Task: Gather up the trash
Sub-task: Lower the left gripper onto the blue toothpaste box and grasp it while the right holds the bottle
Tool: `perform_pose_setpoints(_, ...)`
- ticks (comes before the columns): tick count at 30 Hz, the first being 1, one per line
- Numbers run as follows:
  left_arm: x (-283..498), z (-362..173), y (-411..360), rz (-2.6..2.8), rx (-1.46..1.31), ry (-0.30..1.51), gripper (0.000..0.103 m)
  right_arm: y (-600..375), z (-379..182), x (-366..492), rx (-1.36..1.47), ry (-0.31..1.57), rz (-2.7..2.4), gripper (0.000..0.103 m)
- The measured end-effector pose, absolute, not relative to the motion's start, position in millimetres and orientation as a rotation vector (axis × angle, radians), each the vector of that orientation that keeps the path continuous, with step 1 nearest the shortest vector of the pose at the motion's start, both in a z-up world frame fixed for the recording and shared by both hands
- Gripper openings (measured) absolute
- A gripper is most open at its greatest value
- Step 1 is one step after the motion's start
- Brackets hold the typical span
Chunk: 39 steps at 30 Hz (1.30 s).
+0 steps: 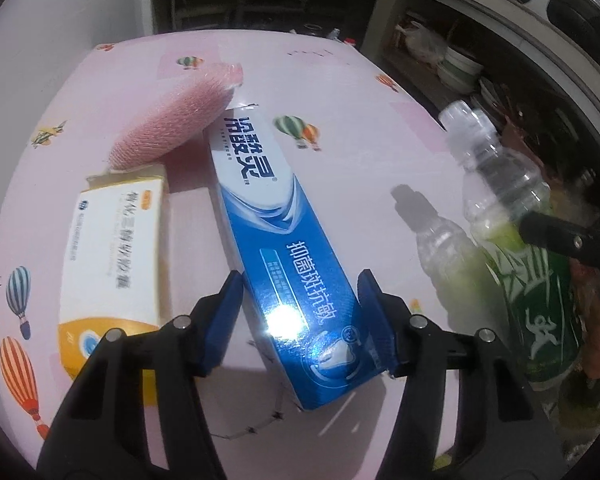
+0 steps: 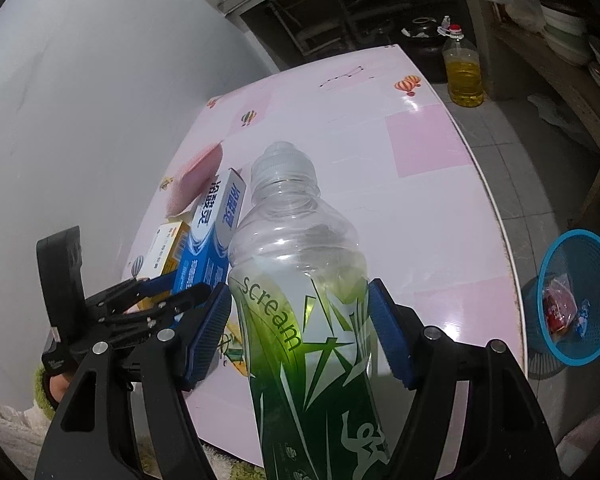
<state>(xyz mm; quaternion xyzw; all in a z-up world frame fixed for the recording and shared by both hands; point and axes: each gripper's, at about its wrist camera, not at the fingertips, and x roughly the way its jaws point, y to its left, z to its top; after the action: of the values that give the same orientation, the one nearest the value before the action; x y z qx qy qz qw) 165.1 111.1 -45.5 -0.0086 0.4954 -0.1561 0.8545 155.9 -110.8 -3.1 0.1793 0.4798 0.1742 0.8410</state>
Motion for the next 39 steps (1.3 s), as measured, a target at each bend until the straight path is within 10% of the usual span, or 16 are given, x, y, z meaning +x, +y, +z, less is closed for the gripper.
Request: perform_pose_setpoints(39,157,-50,63,-0.484,-0.034,1.160,0.056,-137,-8,155,0.410,1.047,0.208,0.068)
